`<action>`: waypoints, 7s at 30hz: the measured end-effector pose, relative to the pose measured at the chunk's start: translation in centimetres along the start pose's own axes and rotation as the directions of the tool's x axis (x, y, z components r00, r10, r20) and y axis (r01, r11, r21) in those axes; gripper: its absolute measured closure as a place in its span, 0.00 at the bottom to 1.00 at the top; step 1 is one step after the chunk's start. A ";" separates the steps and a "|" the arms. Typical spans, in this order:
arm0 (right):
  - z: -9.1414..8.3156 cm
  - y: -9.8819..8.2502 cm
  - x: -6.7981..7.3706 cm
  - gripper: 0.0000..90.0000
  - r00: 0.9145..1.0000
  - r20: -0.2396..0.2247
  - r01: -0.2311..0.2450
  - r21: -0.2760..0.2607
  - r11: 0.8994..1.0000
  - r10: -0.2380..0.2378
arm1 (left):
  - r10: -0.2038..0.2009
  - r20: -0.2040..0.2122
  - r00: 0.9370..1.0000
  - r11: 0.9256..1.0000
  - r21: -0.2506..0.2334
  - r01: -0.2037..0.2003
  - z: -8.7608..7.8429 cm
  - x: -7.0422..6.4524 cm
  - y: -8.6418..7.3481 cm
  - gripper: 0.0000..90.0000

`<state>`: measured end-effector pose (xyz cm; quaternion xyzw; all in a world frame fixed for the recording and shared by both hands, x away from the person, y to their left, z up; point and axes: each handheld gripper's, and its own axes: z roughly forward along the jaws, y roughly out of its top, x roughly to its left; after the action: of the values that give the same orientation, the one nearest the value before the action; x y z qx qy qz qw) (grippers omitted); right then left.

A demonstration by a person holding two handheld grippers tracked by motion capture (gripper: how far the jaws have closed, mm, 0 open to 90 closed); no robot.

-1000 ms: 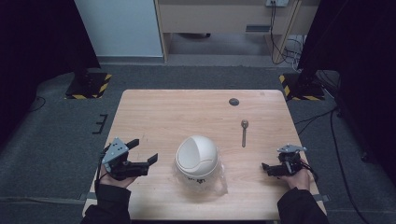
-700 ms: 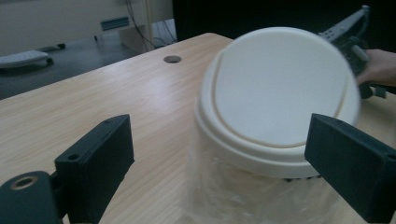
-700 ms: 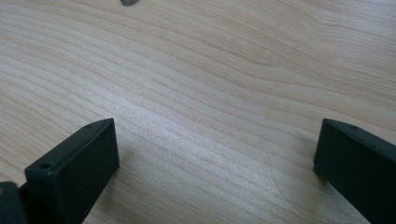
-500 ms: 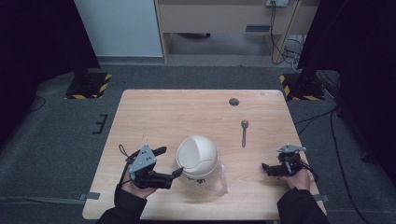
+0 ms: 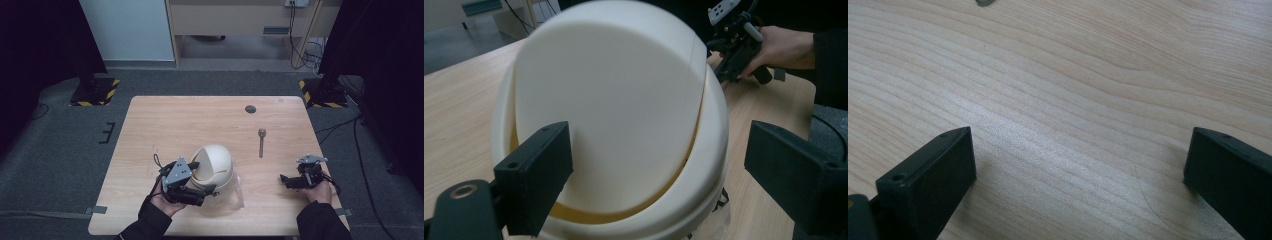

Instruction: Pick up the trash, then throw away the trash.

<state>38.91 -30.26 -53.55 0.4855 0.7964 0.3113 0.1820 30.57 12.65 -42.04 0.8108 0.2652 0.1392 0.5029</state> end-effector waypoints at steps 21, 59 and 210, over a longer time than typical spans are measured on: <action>-0.2 0.4 0.1 0.05 1.000 0.013 -0.014 0.041 0.999 0.013 | -0.038 0.022 0.999 0.999 0.009 0.038 1.0 0.4 0.0 0.11; -1.7 8.4 1.3 0.36 0.995 0.085 -0.030 -0.247 0.969 0.053 | -0.207 -0.441 0.873 0.894 0.278 0.352 -6.0 13.1 -11.9 0.11; -12.2 13.5 11.4 0.89 0.872 -0.383 -0.043 -0.679 0.733 -0.304 | -0.193 -0.083 0.978 0.914 -0.376 0.149 -2.3 2.4 10.5 0.29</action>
<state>35.34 -19.54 -35.26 0.2377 0.6836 0.6695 0.1672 34.44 12.05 -31.78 0.6661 0.3338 0.1897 0.6394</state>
